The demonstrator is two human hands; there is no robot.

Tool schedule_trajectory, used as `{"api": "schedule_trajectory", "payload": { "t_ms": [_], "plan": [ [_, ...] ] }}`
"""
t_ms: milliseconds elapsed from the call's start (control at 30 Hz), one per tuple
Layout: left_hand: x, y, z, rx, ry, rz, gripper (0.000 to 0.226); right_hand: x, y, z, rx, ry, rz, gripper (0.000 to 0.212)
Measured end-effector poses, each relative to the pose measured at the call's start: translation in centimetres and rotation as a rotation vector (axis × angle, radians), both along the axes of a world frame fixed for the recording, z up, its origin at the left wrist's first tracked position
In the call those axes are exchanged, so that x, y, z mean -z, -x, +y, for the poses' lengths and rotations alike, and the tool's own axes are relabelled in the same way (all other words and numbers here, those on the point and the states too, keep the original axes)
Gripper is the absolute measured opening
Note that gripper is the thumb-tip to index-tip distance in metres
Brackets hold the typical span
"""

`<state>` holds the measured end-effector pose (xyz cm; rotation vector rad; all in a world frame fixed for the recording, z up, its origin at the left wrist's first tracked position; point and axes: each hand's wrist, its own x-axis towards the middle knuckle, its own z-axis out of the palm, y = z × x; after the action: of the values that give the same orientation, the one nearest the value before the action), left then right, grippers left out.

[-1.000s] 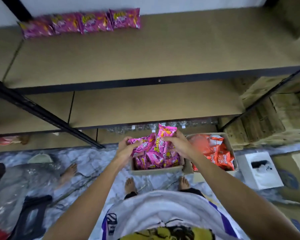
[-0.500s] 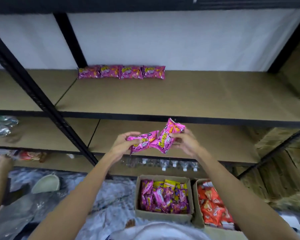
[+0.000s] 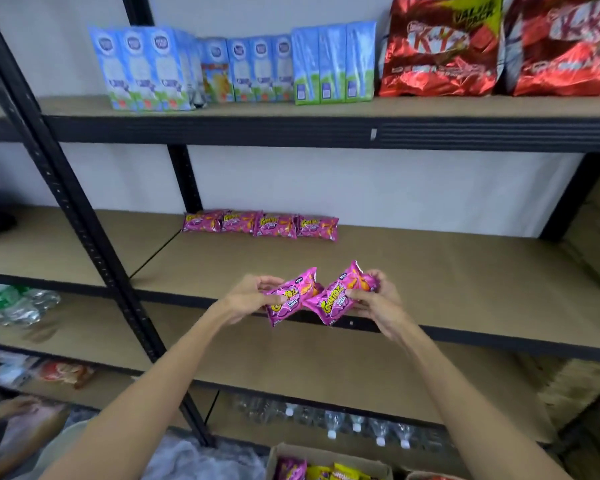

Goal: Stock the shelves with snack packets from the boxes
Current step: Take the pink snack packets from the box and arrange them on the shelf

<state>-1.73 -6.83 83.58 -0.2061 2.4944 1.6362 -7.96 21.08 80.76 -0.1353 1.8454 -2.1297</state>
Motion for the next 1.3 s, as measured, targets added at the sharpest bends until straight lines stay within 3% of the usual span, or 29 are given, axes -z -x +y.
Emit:
{"api": "schedule_trajectory", "payload": {
  "t_ms": [167,333,467,600,633,733,833,1133,1300],
  "plan": [
    [-2.3,2.1,1.0,0.014,0.106,0.032,0.044,-0.6,2.1,0.6,0.009,-0.108,0.088,0.049],
    [-3.3,3.4,0.3,0.035,0.288,0.039,0.041,-0.9,4.0,-1.5,-0.022,-0.027,0.050,0.070],
    [-3.6,5.6,-2.9,0.045,0.383,0.041,0.040,-1.1,6.2,-5.2,-0.044,-0.019,0.015,0.058],
    [-3.8,8.1,-8.0,0.055,0.438,0.050,0.041,-0.2,8.4,-9.9,-0.033,-0.087,0.014,0.082],
    [-3.9,8.6,-9.4,0.055,0.447,0.058,0.040,-0.1,9.0,-11.3,-0.033,-0.101,0.007,0.081],
    [-4.0,10.1,-13.5,0.062,0.474,0.079,0.037,-0.4,10.1,-15.0,-0.008,-0.124,0.011,0.048],
    [-3.9,11.9,-17.6,0.081,0.513,0.066,0.038,-0.5,11.7,-18.7,-0.011,-0.126,0.025,0.041],
    [-2.1,17.0,-26.7,0.034,0.641,-0.015,0.044,0.1,14.2,-27.7,-0.014,-0.216,0.043,0.095],
    [-0.4,19.9,-30.4,-0.087,0.738,-0.007,0.049,1.2,16.9,-30.3,0.043,-0.436,0.124,0.069]
  ]
}}
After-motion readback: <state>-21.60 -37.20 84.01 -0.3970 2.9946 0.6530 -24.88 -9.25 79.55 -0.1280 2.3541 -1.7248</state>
